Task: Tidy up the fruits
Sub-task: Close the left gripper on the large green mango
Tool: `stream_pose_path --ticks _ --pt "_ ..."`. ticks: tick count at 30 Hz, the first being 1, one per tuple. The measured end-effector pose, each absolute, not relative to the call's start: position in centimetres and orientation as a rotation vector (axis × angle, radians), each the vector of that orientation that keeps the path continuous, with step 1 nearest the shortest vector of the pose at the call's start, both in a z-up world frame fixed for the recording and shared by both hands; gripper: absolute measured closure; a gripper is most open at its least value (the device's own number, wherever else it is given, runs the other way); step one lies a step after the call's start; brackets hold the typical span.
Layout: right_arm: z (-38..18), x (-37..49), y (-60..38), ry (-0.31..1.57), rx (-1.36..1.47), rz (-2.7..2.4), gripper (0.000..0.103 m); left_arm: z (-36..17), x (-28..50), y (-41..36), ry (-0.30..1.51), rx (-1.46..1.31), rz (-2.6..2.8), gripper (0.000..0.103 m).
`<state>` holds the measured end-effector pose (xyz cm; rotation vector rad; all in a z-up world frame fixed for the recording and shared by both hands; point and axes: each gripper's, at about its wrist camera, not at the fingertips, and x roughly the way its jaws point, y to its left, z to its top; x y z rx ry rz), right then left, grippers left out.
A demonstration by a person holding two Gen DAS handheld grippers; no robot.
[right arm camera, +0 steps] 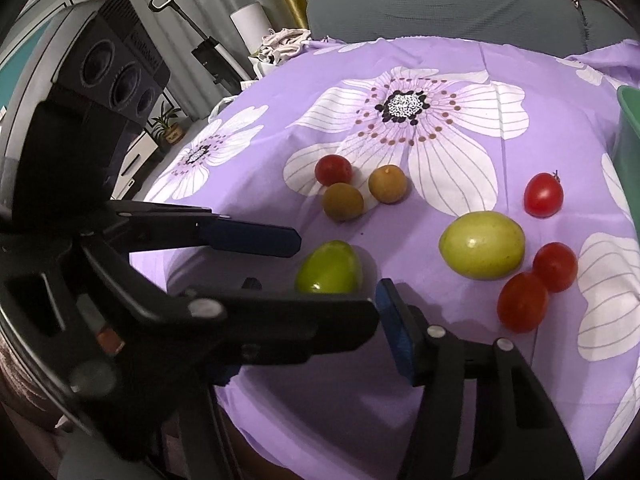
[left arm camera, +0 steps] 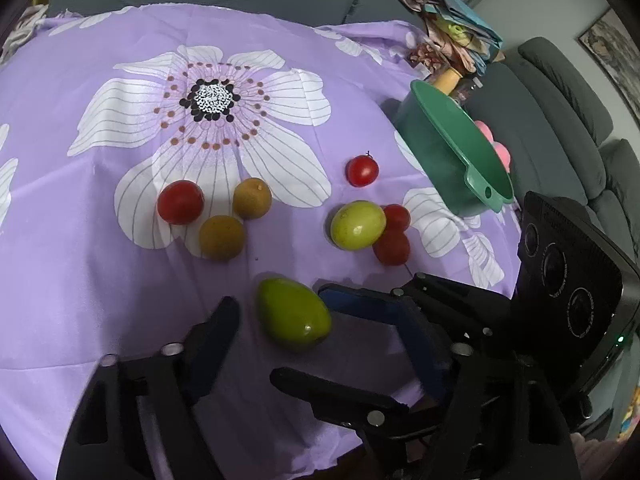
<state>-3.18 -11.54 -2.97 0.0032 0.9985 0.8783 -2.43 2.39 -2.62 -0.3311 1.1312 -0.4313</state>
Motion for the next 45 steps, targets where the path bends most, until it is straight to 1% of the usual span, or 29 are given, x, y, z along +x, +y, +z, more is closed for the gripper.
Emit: stream_pose_path --ticks 5,6,7,9,11,15,18,21,23,24,25,36,45 --pt "-3.1 -3.2 -11.6 1.006 0.005 0.880 0.050 -3.3 -2.1 2.3 1.155 -0.332 -0.427 0.033" --pt "-3.1 -3.1 -11.6 1.007 0.008 0.880 0.052 -3.4 -2.1 2.2 1.159 -0.333 -0.426 0.039" --pt "-3.1 -3.1 -11.6 1.007 0.010 0.879 0.052 -3.6 -2.0 2.1 1.165 -0.335 -0.429 0.043" --pt "-3.2 -3.0 -11.6 1.007 0.010 0.878 0.056 -3.8 -1.9 2.0 1.171 -0.333 -0.433 0.043" --pt "-3.1 -3.0 -11.7 1.006 0.009 0.877 0.057 -3.9 -1.9 2.0 1.169 -0.336 -0.434 0.043" --pt "-3.2 -2.9 -11.8 1.000 0.001 0.862 0.066 -4.0 -1.8 2.3 1.165 -0.353 -0.441 0.045" --pt "-3.2 -2.9 -11.8 0.991 -0.015 0.854 0.067 -4.1 -1.7 2.4 1.160 -0.382 -0.460 0.051" --pt "-3.1 -2.9 -11.8 0.982 -0.023 0.847 0.067 -4.1 -1.8 2.5 1.155 -0.386 -0.463 0.052" --pt "-3.1 -2.9 -11.9 0.981 -0.023 0.844 0.068 -4.2 -1.9 2.6 1.152 -0.396 -0.462 0.054" --pt "-3.1 -2.9 -11.9 0.980 -0.024 0.842 0.068 -4.1 -1.9 2.6 1.148 -0.393 -0.457 0.059" --pt "-3.1 -2.9 -11.9 0.978 -0.027 0.840 0.068 -4.0 -2.0 2.6 1.143 -0.386 -0.450 0.062" --pt "-2.3 -3.5 -12.5 0.925 -0.030 0.833 0.068 -3.1 -2.3 2.5 1.112 -0.397 -0.463 0.062" --pt "-0.8 -3.9 -13.5 0.867 -0.013 0.839 0.067 -1.0 -2.6 1.4 1.065 -0.354 -0.452 0.062"
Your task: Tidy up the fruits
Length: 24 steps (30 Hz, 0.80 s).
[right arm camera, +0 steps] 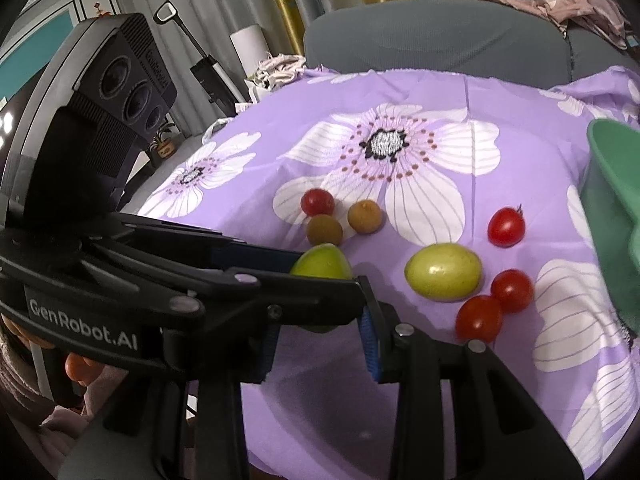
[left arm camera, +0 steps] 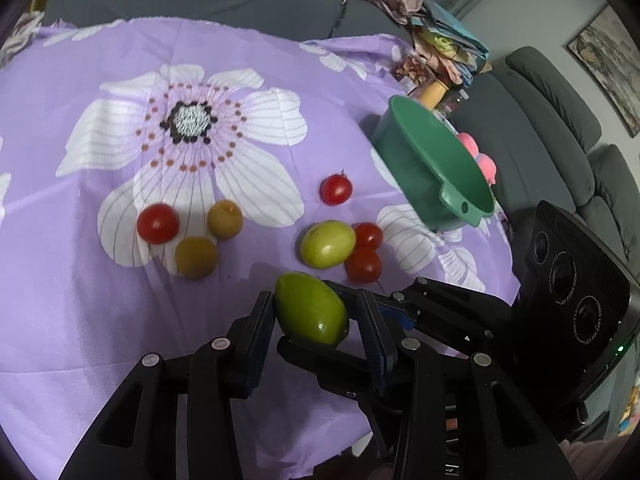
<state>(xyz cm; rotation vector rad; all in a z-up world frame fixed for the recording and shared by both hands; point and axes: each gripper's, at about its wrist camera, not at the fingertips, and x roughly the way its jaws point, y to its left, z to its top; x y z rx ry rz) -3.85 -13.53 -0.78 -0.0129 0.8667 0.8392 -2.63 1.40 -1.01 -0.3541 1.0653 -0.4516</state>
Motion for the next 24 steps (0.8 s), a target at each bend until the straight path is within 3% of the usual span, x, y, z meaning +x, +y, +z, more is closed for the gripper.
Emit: stream_pose_path --ticks 24 --pt "1.7 -5.2 -12.8 0.822 -0.059 0.873 0.067 1.2 -4.4 2.4 0.990 -0.366 -0.411 0.062"
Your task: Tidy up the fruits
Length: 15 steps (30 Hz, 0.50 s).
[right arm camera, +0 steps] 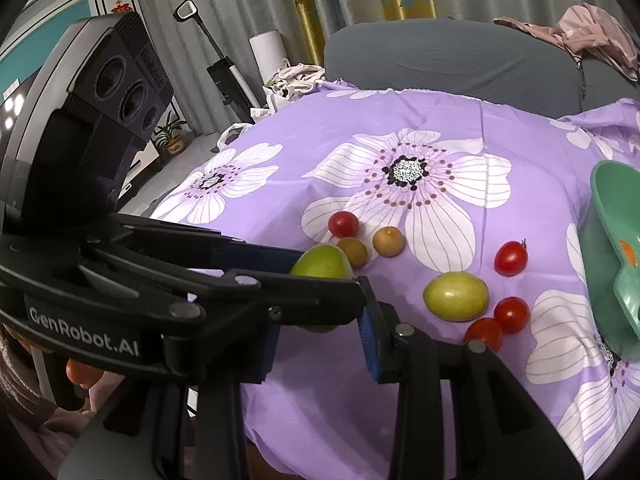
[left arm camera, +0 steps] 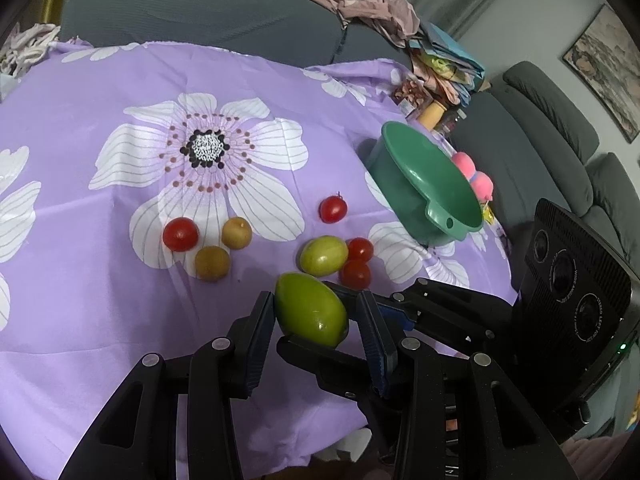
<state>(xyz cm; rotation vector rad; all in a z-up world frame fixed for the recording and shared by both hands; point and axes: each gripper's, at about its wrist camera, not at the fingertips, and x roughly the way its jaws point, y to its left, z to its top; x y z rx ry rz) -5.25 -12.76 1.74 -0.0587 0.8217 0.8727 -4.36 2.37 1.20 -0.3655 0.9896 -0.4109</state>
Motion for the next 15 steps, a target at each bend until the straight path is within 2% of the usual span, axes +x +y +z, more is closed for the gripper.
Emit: stream_pose_path --ticks 15 --pt "4.8 -4.4 -12.8 0.760 -0.082 0.865 0.067 4.0 -3.3 2.4 0.933 -0.351 -0.416 0.062"
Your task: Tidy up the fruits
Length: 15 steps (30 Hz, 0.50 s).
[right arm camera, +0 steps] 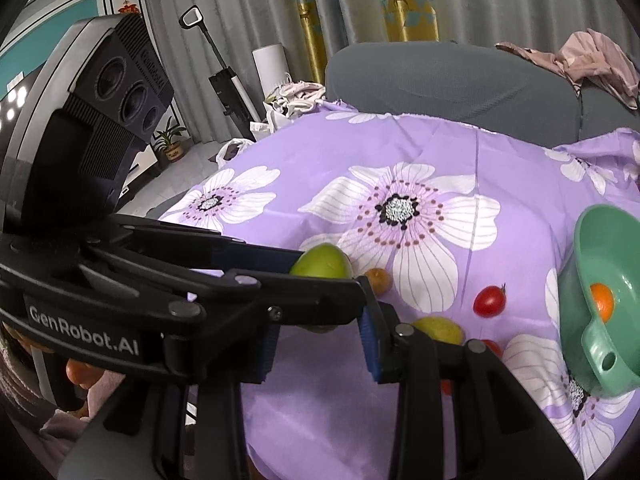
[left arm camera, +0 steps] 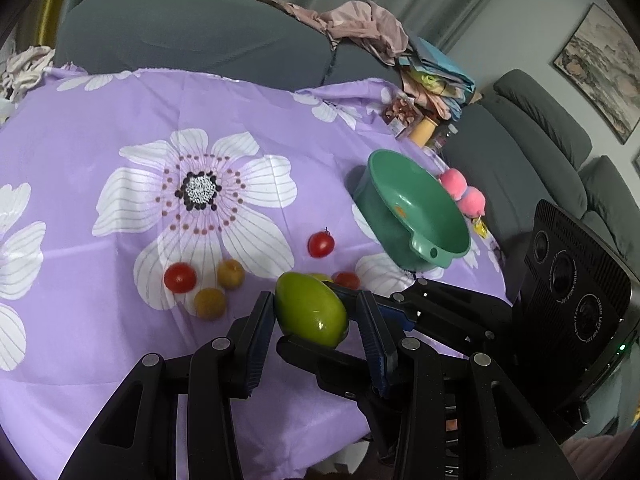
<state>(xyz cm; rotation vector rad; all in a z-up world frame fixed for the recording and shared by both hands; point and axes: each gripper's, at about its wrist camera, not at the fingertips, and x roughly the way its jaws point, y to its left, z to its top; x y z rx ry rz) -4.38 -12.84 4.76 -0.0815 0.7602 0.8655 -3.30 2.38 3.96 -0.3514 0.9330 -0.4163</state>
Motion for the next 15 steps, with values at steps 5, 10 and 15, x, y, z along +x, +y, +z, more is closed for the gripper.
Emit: stream_pose_path --ticks 5,10,15 --pt "4.81 -4.38 -12.84 0.758 -0.079 0.861 0.067 4.00 -3.22 2.32 0.936 -0.348 -0.421 0.062" --pt "4.85 -4.18 -13.08 0.765 -0.078 0.850 0.067 4.08 -3.02 2.17 0.939 -0.346 -0.427 0.062" --pt "4.81 -3.81 -12.86 0.771 -0.083 0.854 0.067 3.97 -2.74 2.15 0.943 -0.349 -0.423 0.062"
